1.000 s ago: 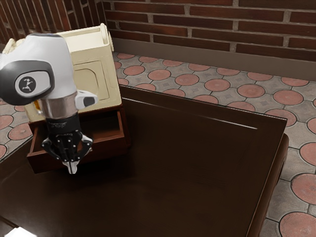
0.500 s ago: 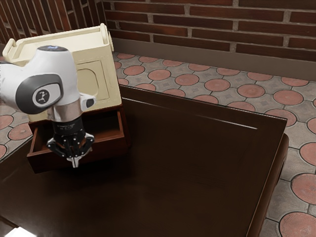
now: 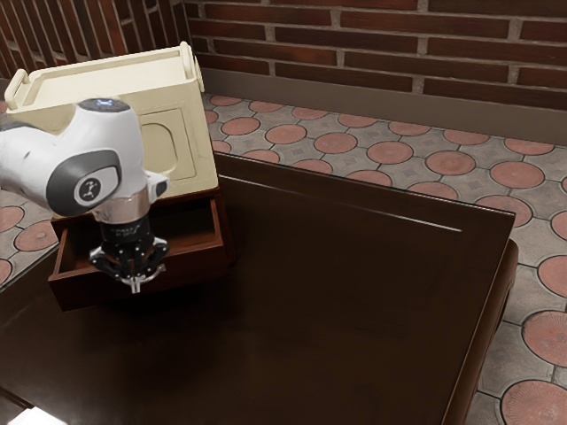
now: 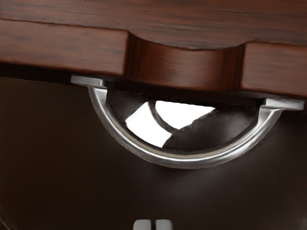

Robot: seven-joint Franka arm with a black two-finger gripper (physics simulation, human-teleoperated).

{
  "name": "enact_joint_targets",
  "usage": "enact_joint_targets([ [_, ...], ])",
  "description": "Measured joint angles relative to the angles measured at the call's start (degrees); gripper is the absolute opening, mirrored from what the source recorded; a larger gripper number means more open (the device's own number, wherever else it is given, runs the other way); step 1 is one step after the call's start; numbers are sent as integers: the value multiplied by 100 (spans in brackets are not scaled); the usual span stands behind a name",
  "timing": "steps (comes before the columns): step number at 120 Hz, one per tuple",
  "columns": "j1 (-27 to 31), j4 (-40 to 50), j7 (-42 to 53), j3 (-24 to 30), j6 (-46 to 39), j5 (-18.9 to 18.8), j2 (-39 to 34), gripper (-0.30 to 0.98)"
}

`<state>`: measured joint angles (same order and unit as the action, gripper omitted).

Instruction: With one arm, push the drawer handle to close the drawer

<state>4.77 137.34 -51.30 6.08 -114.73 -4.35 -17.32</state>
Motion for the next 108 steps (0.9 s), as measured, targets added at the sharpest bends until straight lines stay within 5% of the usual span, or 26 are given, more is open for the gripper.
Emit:
enact_joint_targets([
  [108, 803, -391, -259, -36, -2132, -1037, 1128, -10],
])
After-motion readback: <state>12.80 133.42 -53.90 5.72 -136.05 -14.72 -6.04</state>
